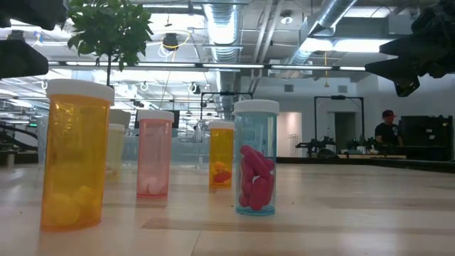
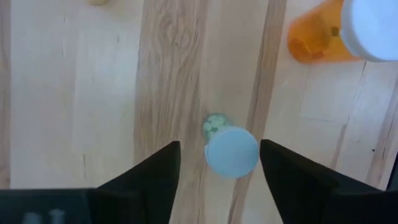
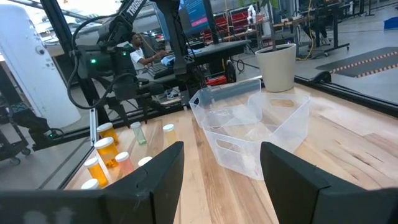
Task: Pick and place medicine bottles into bin by pill shape (circle, oval)
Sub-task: Put the green tablet bottle into the left transparent bin
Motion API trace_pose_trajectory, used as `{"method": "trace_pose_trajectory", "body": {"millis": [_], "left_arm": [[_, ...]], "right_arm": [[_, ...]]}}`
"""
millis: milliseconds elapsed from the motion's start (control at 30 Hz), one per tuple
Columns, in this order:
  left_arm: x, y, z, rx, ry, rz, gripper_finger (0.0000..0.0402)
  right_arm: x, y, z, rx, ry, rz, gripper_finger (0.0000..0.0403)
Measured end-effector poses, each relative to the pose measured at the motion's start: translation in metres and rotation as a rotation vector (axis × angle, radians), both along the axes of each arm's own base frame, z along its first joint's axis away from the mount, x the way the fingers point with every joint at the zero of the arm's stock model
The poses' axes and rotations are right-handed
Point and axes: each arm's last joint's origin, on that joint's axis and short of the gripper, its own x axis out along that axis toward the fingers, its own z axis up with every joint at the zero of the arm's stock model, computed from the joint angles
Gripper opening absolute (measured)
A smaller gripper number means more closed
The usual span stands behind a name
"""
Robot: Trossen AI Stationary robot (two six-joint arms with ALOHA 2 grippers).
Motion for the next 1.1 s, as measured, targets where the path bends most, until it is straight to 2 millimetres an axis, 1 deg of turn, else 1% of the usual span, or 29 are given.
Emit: {"method": "trace_pose_trajectory", "body": {"millis": [333, 567, 667, 933, 1100], "left_arm": [[0.0004, -0.0003, 0.0001, -0.004, -0.002, -0.009, 0.016], [0.0006, -0.0005, 0.0001, -0.006, -0.004, -0.011, 0.0115], [0.0006, -0.0006, 0.0001, -0.006, -0.005, -0.011, 0.0103], [0.0021, 0.0011, 0.0001, -0.005, -0.005, -0.002, 0.0113], [0.0059, 0.0084, 0.0049, -0.017, -0.019, 0.028, 0.0115]], "right_arm": [[0.0, 0.0, -0.0001, -0.001, 0.001, 0.0, 0.0226], [0.0, 0.0, -0.0014, -0.008, 0.015, 0.0, 0.0226], [0.0, 0.0, -0.0014, -0.009, 0.016, 0.0, 0.0226], [0.0, 0.0, -0.0017, -0.01, 0.019, 0.0, 0.0226], [0.0, 0.0, -0.0018, -0.011, 0.019, 0.0, 0.0226]]}}
